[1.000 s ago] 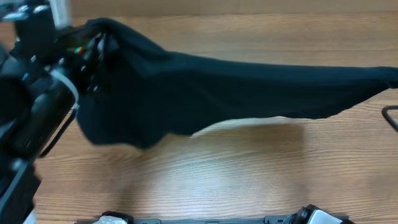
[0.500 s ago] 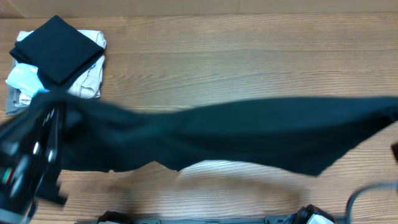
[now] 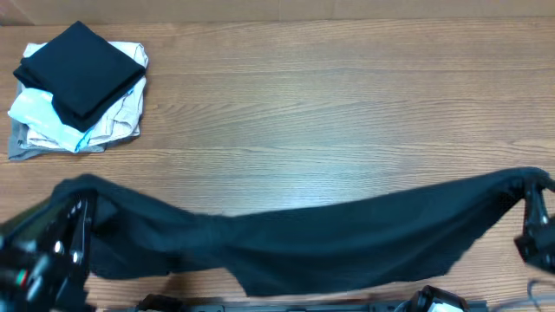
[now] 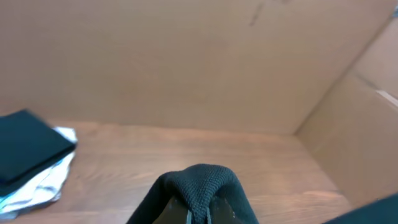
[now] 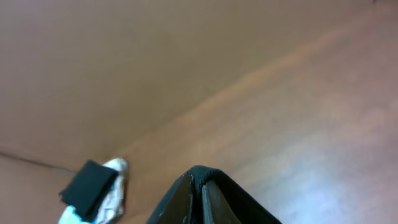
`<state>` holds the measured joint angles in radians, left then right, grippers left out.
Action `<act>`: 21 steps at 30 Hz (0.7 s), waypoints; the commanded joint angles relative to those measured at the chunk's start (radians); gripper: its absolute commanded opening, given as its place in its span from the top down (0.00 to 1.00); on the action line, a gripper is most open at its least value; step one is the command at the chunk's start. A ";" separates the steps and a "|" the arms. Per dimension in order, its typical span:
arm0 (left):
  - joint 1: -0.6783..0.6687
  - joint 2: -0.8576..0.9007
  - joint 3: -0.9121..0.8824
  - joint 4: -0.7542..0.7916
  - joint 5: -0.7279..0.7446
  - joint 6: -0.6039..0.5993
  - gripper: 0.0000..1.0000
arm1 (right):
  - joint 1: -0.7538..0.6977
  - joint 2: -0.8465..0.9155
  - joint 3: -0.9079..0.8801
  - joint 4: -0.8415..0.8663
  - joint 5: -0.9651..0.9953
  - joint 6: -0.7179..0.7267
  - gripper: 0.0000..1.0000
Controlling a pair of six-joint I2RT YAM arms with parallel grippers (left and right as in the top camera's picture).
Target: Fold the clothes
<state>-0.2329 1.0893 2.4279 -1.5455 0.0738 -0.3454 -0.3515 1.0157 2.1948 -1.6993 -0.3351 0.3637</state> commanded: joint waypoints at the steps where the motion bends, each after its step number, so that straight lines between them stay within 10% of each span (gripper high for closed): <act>1: 0.005 0.067 -0.019 0.013 -0.143 -0.018 0.96 | 0.009 0.015 -0.070 0.006 0.186 0.051 0.96; 21: 0.005 0.485 -0.019 -0.122 -0.170 -0.027 0.96 | 0.009 0.231 -0.303 0.030 0.293 0.053 0.96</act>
<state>-0.2333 1.5391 2.4016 -1.6730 -0.0650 -0.3496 -0.3458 1.2064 1.9179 -1.6871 -0.0742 0.4149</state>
